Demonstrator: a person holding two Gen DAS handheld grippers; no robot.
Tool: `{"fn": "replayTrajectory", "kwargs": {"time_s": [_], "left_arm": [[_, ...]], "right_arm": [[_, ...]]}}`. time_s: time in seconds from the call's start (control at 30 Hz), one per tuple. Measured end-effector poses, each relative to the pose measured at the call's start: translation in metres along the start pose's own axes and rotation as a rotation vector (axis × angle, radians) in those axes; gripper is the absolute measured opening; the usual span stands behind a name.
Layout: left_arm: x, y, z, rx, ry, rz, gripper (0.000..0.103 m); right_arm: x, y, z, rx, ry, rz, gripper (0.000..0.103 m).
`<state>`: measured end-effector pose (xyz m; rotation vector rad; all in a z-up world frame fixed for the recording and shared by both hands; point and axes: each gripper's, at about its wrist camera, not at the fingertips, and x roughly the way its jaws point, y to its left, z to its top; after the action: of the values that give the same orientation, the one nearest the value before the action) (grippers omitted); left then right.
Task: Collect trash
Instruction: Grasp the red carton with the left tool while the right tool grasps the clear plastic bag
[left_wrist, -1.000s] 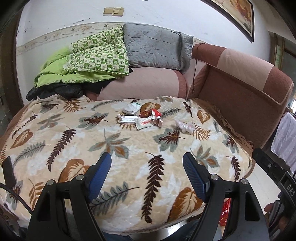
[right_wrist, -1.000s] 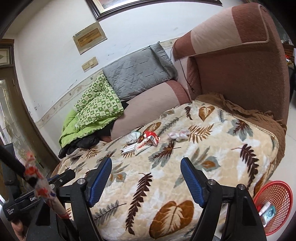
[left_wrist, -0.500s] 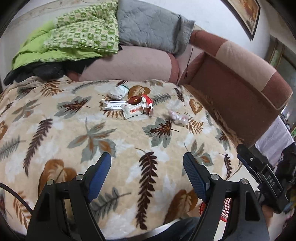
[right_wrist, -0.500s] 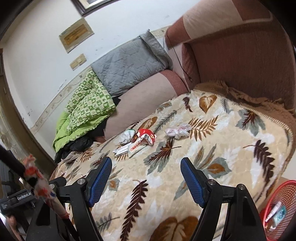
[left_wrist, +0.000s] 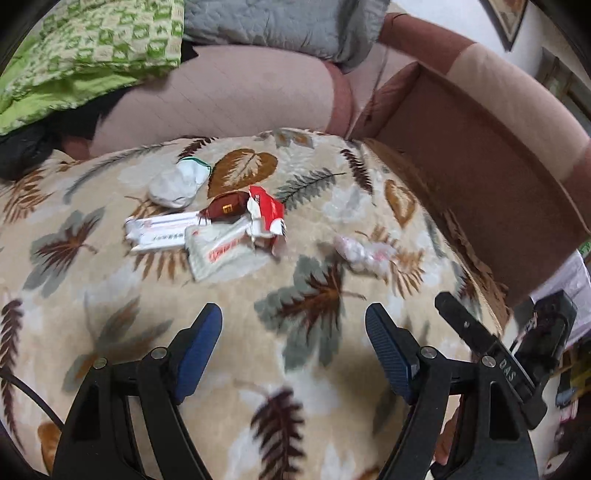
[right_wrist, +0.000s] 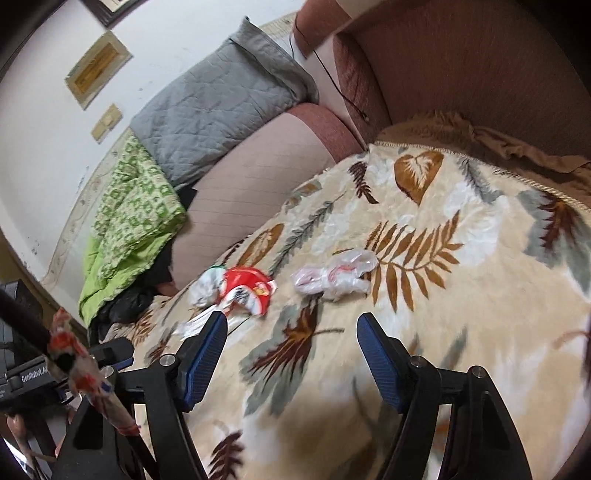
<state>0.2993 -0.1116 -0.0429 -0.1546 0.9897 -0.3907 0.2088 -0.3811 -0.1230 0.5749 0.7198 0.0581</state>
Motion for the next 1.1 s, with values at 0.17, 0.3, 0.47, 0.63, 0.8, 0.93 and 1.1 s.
{"fn": "replayTrajectory", "kwargs": {"time_s": [0.17, 0.3, 0.47, 0.63, 0.8, 0.93, 1.1], "left_arm": [[0.056, 0.011, 0.039, -0.042, 0.028, 0.041, 0.079], [0.092, 0.013, 0.061, -0.049, 0.046, 0.070, 0.079], [0.140, 0.012, 0.079, -0.018, 0.115, 0.115, 0.072], [0.153, 0.011, 0.080, 0.007, 0.110, 0.165, 0.037], [0.140, 0.007, 0.076, -0.002, 0.088, 0.105, 0.026], [0.118, 0.001, 0.069, -0.030, 0.077, 0.051, 0.025], [0.063, -0.005, 0.044, -0.050, 0.048, -0.022, 0.025]], "right_arm": [[0.058, -0.025, 0.015, 0.047, 0.038, -0.035, 0.072], [0.087, -0.041, 0.021, 0.079, 0.038, -0.074, 0.068], [0.105, -0.050, 0.019, 0.084, 0.001, -0.089, 0.042], [0.096, -0.051, 0.012, 0.066, -0.062, -0.048, 0.031], [0.089, -0.054, 0.010, 0.077, -0.107, -0.027, 0.030], [0.078, -0.055, 0.007, 0.085, -0.143, 0.011, 0.030], [0.056, -0.047, -0.008, 0.105, -0.117, 0.032, 0.029]]}}
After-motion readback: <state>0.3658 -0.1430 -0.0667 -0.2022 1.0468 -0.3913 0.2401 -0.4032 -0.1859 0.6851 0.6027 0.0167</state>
